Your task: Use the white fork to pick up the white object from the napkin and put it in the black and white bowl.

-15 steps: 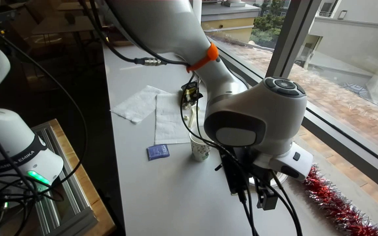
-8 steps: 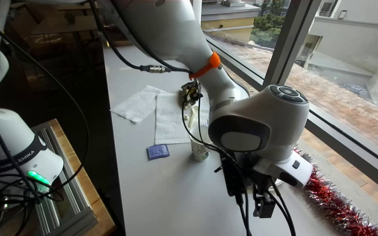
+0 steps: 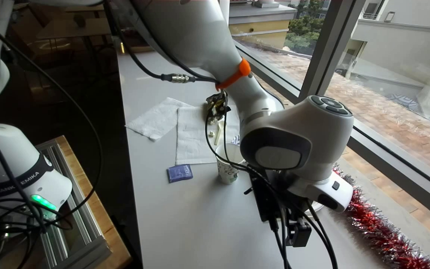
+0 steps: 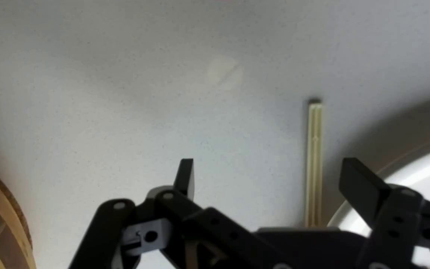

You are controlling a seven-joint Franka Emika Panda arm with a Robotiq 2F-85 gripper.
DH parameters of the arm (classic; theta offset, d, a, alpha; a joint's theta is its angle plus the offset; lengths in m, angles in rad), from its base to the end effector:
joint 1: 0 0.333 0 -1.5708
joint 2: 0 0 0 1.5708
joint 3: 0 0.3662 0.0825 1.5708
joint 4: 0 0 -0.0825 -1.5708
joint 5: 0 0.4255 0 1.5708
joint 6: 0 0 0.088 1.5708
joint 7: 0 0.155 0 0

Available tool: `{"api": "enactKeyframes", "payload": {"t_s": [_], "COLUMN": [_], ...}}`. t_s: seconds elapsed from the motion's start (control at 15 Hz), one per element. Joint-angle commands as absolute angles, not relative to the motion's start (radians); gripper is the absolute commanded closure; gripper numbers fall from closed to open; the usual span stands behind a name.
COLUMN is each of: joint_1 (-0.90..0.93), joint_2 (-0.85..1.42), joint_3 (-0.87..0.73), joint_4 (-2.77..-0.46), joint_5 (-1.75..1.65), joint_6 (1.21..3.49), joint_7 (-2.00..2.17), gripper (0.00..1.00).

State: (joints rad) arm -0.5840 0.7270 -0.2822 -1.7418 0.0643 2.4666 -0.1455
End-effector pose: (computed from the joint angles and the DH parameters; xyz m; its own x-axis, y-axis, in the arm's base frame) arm 0.4820 -0.5449 0.1329 0.7651 -0.6439 0.0046 -0.6375 -0.7564 0.1466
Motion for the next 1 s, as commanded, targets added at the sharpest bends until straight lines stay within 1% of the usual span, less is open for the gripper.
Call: {"api": "enactKeyframes", "payload": {"t_s": [0.0, 0.33, 0.4, 0.47, 0.6, 0.67, 0.93], "joint_1": [-0.589, -0.597, -0.599, -0.601, -0.602, -0.602, -0.602], "joint_2": [0.760, 0.785, 0.789, 0.790, 0.791, 0.791, 0.783], "joint_3": [-0.280, -0.275, -0.274, -0.273, -0.272, -0.272, -0.266], "joint_4": [-1.695, -1.678, -1.676, -1.674, -1.674, -1.674, -1.670], "joint_5": [0.050, 0.051, 0.051, 0.051, 0.051, 0.050, 0.046], "joint_6": [2.437, 2.444, 2.448, 2.450, 2.449, 2.449, 2.449], "joint_7": [-0.151, -0.166, -0.171, -0.175, -0.181, -0.184, -0.206], "gripper": [0.00, 0.00, 0.04, 0.28, 0.32, 0.40, 0.67]}}
